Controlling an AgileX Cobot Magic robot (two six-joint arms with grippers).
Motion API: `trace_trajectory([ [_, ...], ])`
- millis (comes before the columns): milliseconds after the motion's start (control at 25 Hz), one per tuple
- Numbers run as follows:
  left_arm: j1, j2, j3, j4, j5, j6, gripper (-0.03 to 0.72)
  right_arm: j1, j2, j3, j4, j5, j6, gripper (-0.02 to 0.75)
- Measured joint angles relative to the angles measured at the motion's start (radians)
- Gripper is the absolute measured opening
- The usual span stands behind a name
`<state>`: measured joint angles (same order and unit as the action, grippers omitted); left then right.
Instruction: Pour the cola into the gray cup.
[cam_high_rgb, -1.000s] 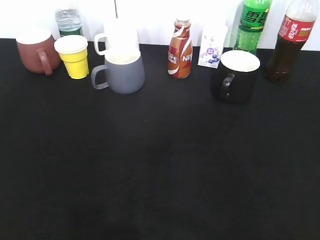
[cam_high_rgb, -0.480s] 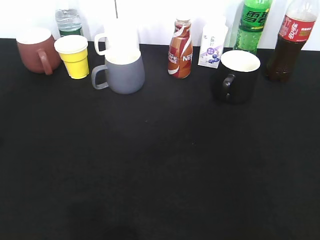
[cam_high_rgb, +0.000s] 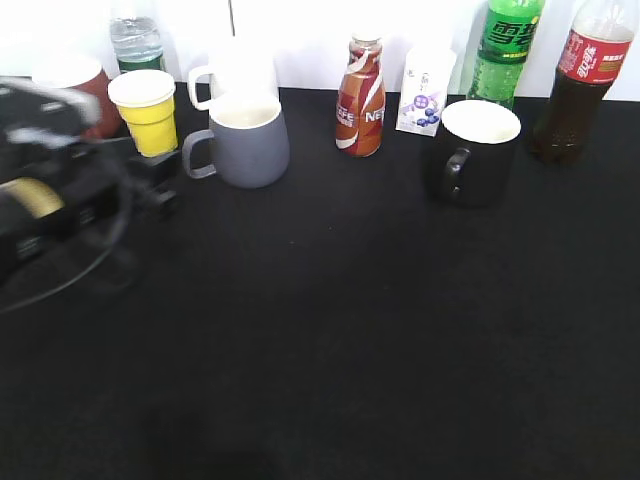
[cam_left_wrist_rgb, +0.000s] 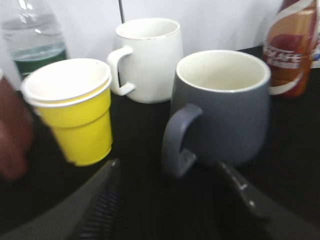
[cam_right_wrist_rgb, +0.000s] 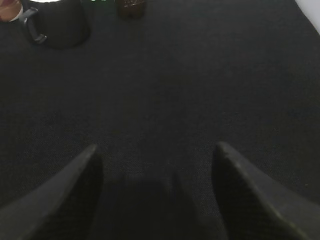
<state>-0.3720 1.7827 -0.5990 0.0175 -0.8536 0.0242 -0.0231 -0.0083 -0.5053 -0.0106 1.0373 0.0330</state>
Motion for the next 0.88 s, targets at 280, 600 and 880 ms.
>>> trace_trajectory([
  [280, -0.001, 0.215, -0.208, -0.075, 0.03, 0.015, 0.274, 0.0, 0.0, 0.0, 0.0, 0.0, -0.001, 0.52],
  [600, -0.001, 0.347, -0.372, -0.104, -0.002, 0.049, 0.137, 0.0, 0.0, 0.0, 0.0, 0.0, 0.0, 0.52],
  [880, 0.0, 0.334, -0.306, -0.105, -0.095, 0.057, 0.082, 0.0, 0.0, 0.0, 0.0, 0.0, -0.001, 0.52],
])
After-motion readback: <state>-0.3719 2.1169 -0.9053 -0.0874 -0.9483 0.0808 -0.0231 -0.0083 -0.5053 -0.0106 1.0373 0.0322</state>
